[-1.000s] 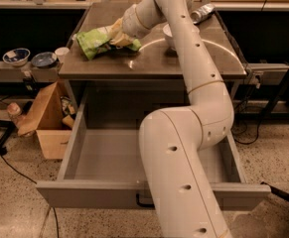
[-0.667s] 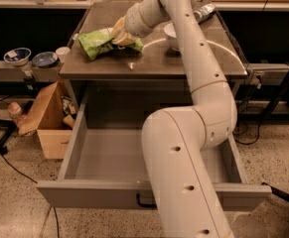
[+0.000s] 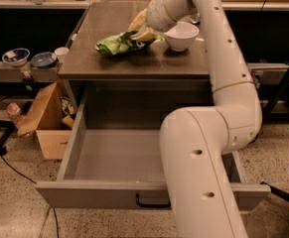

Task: Place green rice chip bag into top drawer

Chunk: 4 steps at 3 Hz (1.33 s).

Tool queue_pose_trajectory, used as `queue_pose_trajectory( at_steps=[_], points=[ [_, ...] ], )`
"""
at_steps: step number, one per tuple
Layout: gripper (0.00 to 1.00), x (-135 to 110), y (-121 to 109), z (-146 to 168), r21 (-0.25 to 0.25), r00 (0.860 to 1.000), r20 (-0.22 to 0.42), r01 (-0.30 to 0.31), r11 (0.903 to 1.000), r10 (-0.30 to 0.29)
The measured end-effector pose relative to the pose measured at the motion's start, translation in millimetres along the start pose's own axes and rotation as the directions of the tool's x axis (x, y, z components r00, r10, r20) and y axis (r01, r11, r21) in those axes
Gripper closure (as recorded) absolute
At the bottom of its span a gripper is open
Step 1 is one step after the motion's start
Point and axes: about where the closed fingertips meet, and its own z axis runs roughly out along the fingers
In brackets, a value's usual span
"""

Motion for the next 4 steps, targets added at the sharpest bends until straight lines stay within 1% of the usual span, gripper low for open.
queue_pose_trajectory(
  at_steps=[1, 2, 3, 4],
  points=[
    [1.0, 10.3, 18.7, -50.0, -0.013, 0.999, -0.013, 0.033, 0.9994, -0.033],
    [1.0, 17.0, 31.8, -90.3, -0.005, 0.999, -0.02, 0.033, 0.9994, -0.033],
    [1.0, 16.5, 39.1, -127.1, 0.021, 1.0, -0.018, 0.02, 0.9996, -0.02],
    [1.0, 21.2, 50.1, -153.5, 0.051, 1.0, 0.0, -0.01, 0.9987, 0.01]
  ],
)
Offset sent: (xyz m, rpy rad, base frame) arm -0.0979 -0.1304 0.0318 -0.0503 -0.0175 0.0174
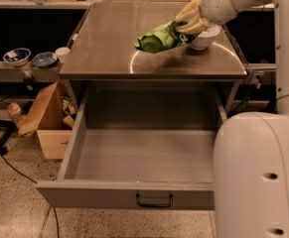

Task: Place green rice chip bag into top drawer

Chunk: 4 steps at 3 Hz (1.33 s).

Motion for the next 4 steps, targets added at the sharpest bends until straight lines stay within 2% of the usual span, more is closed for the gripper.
queue_pose_trajectory(
  at_steps=[1, 3, 4],
  points=[
    [1.0, -15.2, 11.4, -23.0, 0.054, 1.0, 0.015, -0.025, 0.9982, 0.025],
    [1.0, -21.4, 10.8, -18.6, 0.044, 1.0, -0.003, -0.022, 0.9988, 0.022],
    [1.0, -33.0, 19.4, -45.7, 0.075, 0.997, -0.053, -0.05, 0.9959, 0.054]
  ],
)
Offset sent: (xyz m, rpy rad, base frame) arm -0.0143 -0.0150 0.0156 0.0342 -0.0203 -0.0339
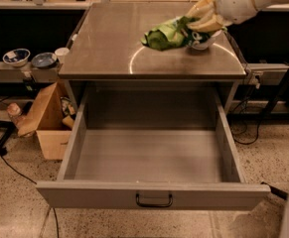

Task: Place green rice chip bag into top drawer

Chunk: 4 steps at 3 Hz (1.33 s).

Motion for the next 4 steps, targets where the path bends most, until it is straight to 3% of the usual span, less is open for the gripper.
queue_pose_trajectory(
  at_steps=[1, 2, 3, 4],
  points=[
    [1.0, -19.9, 23.4, -29.3, 0.021, 0.998, -0.05, -0.042, 0.9989, 0.043],
    [1.0, -36.9, 63.7, -47.4, 0.054, 0.987, -0.119, -0.098, 0.9937, 0.104],
    [1.0, -28.2, 92.4, -38.2, 0.086, 0.969, -0.194, -0.141, 0.9863, 0.155],
    [1.0, -0.9, 123.7, -12.3, 0.107, 0.944, -0.259, -0.182, 0.9774, 0.204]
  ],
)
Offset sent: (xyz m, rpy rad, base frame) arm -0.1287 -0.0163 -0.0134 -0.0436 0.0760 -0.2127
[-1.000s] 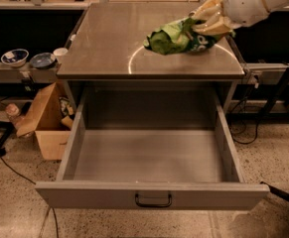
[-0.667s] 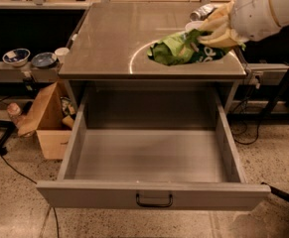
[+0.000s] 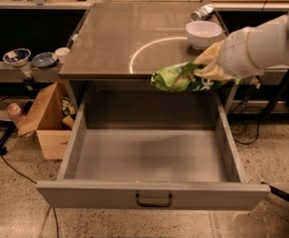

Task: Place green rice chip bag into top drawer

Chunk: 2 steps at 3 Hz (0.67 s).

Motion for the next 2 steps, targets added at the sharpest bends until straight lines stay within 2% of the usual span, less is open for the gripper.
queue_pose_trajectory(
  at_steps=[2],
  points=[
    [1.0, 42.7, 35.5, 58.5, -0.002, 0.993, -0.08, -0.089, 0.996, 0.089]
  ],
)
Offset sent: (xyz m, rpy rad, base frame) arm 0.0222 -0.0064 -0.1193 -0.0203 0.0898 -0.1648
